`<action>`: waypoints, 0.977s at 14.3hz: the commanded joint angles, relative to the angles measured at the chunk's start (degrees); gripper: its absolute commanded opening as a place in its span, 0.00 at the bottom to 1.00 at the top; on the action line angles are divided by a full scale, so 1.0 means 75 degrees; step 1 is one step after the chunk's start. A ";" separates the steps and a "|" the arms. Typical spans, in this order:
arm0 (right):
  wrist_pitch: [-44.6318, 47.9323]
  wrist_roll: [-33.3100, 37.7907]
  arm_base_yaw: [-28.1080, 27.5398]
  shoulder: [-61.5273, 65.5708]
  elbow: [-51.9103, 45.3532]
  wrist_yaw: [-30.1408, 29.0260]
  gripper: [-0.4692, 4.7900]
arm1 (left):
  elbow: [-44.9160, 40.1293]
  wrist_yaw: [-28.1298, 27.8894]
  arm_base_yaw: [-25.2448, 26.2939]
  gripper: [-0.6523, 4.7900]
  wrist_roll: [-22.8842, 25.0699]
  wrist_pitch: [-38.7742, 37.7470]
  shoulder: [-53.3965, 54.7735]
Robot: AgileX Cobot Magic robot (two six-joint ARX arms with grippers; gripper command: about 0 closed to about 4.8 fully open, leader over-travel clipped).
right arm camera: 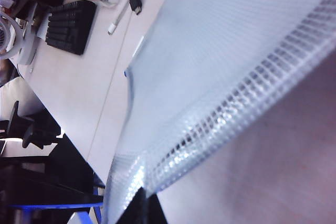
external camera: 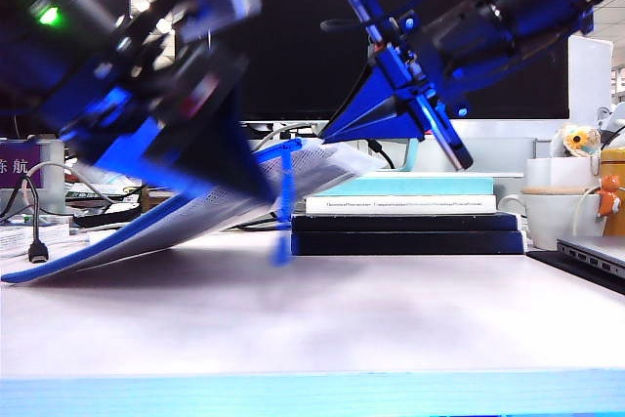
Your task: Pick up the transparent plastic file bag with a blue zipper and open its zipper.
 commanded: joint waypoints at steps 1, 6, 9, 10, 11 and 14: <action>-0.0154 -0.0047 0.0003 -0.0265 0.0102 -0.0058 0.08 | 0.0003 0.0012 -0.0236 1.00 -0.0737 0.0953 -0.0029; -0.0152 0.0216 0.0012 -0.0428 0.0318 -0.0297 0.08 | 0.0003 0.0020 -0.0312 1.00 -0.1329 0.1376 -0.0029; -0.0187 0.0356 0.0012 -0.0428 0.0600 -0.0580 0.08 | 0.0003 -0.0187 -0.0315 1.00 -0.1460 0.1405 -0.0020; -0.0344 0.0356 0.0012 -0.0437 0.0731 -0.0600 0.08 | 0.0003 -0.0391 -0.0353 1.00 -0.1457 0.1466 -0.0020; -0.0388 0.0356 0.0012 -0.0437 0.0810 -0.0609 0.08 | 0.0003 -0.0391 -0.0353 1.00 -0.1460 0.1600 -0.0020; -0.0533 0.0353 0.0017 -0.0437 0.0889 -0.0740 0.08 | 0.0003 -0.0507 -0.0356 1.00 -0.1597 0.1886 -0.0020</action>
